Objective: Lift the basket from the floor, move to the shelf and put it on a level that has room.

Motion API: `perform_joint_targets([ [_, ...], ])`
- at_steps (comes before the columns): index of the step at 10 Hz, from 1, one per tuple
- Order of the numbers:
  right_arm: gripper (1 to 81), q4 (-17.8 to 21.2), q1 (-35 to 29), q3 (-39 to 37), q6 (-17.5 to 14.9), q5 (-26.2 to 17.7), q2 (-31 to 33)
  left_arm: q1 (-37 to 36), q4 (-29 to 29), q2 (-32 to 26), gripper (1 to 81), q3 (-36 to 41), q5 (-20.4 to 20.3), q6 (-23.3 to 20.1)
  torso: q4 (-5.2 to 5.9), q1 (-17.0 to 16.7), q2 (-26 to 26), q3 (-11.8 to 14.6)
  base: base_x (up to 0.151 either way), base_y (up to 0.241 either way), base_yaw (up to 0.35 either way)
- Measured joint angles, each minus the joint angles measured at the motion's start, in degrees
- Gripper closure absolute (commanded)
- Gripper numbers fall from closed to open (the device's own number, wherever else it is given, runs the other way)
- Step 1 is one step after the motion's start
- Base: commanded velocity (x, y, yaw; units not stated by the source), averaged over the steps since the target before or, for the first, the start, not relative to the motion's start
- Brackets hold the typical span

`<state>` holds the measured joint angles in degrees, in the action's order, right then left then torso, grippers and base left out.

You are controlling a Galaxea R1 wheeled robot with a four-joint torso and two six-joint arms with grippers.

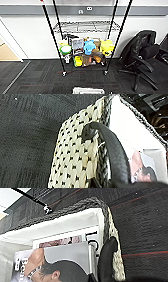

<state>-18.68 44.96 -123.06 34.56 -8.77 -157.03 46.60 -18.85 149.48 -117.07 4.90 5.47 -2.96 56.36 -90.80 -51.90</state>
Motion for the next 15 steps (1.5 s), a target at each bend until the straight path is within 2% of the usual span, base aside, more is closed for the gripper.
perform_joint_targets([
  [2,81.1,-0.67,-0.45,0.00,-0.02,-0.90,-0.72,1.62,-0.30,-1.18,81.1,0.85,-5.14,-0.07,0.00,-2.49,3.91,0.00,0.000,0.000,0.000],
  [3,81.1,-0.61,-0.17,-0.01,-0.02,-0.68,-0.78,2.34,-0.69,-1.94,81.1,1.39,-6.27,-0.07,0.00,-3.72,5.79,0.02,0.000,0.000,0.000],
  [5,81.1,-0.30,1.07,-0.06,0.05,-0.60,-0.94,3.45,-1.51,-3.50,81.1,2.18,-5.84,-0.07,0.00,-5.86,9.18,1.53,0.000,0.000,0.000],
  [7,81.1,0.68,2.67,-1.05,0.05,0.34,-1.40,3.64,-1.51,-4.77,81.1,2.65,-4.24,-0.24,0.00,-8.22,12.77,4.92,0.000,0.000,0.000],
  [8,81.1,1.82,4.12,-1.55,0.02,1.99,-1.40,4.16,-1.51,-5.27,81.1,2.82,-4.22,-0.35,0.00,-9.51,14.73,6.76,0.000,0.000,0.000],
  [11,81.1,2.67,6.97,-1.85,0.02,2.77,-1.18,7.06,-1.51,-5.16,81.1,3.01,-3.63,-0.73,0.00,-13.33,20.48,12.26,0.000,0.000,0.000],
  [15,81.1,3.24,9.80,-0.59,0.13,6.18,1.49,8.87,0.90,-2.45,81.1,1.06,-3.00,-0.93,0.00,-17.77,27.19,14.03,0.000,0.000,0.000],
])
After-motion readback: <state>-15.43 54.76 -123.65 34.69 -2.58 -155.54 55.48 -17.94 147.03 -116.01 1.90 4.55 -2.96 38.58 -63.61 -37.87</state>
